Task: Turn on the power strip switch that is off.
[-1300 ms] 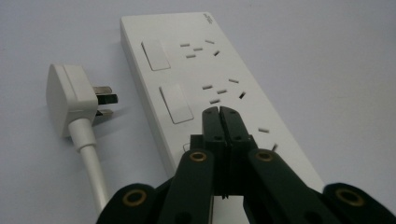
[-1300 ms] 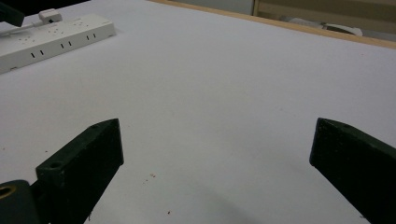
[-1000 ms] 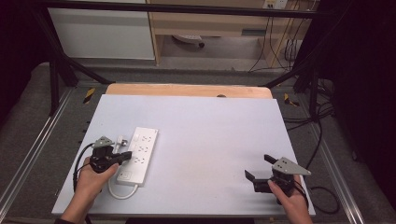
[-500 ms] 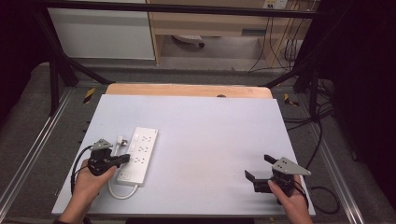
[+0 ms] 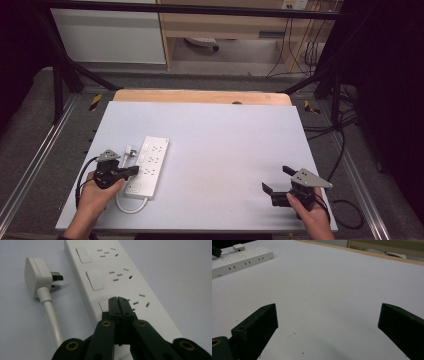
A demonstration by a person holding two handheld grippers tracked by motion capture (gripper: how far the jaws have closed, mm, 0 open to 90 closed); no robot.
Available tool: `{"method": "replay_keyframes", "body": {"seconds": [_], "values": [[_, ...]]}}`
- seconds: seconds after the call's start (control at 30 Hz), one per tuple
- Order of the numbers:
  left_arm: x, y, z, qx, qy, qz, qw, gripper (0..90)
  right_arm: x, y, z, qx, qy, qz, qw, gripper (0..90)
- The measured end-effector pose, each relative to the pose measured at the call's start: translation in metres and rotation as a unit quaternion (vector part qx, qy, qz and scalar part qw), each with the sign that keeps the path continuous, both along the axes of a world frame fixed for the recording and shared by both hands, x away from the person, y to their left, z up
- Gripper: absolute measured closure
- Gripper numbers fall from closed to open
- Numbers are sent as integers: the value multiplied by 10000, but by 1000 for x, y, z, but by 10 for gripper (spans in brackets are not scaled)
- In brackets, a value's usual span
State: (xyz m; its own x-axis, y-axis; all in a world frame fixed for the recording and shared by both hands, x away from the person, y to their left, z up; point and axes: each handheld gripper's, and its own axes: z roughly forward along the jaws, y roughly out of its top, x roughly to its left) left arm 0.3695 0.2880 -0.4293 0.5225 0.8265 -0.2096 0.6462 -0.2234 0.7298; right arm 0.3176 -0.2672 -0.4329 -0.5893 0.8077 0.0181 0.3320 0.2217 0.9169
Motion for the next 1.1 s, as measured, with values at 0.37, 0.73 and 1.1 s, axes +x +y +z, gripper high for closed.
{"method": "replay_keyframes", "body": {"seconds": [0.37,0.73,1.1], "values": [[0,0,0,-28,19,7,10000,900,0,0,0,-9,5,1,10000,32],[0,0,0,-20,29,9,10000,900,0,0,0,-8,11,-3,10000,32],[0,3,-1,-58,63,-35,10000,900,0,0,-1,-16,15,12,10000,31]]}}
